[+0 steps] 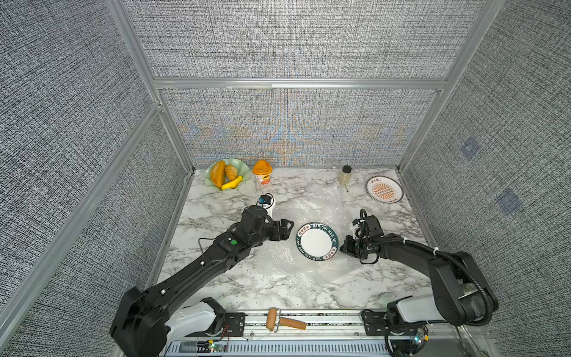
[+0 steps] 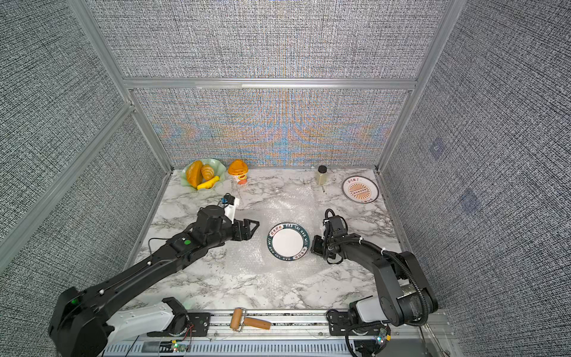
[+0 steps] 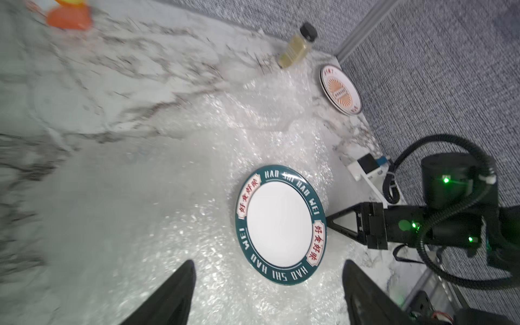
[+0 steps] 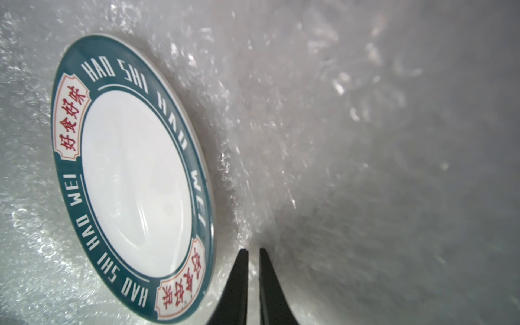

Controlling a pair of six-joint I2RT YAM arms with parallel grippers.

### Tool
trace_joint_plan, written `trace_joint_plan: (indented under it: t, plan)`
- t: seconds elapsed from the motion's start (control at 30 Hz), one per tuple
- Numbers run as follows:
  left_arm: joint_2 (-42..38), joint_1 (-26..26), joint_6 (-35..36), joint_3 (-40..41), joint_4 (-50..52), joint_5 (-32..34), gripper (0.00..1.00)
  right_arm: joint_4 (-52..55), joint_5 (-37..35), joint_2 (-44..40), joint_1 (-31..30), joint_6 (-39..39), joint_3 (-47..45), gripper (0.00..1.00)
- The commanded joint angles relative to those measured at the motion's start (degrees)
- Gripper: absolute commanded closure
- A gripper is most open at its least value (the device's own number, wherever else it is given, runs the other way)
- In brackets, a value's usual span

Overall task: Unpack dinner plates from bubble wrap
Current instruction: Unwrap the bubble wrap.

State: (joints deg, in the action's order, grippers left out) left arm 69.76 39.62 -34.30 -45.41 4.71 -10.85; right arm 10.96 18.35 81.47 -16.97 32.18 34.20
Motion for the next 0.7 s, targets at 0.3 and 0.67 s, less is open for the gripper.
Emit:
trace_joint_plan:
  t: [0.3,0.67]
  plan:
    - [23.3,-3.3,-2.1,-1.1,-11.4,-19.8,0.01,1.5,-1.0,-1.6,-0.1,0.3,-0.3,0.87]
    - [24.4,-7.0,-2.5,6.0,-14.4,-21.1,0.01,2.9,-1.1,-1.7,0.3,-0.4,1.6,0.87]
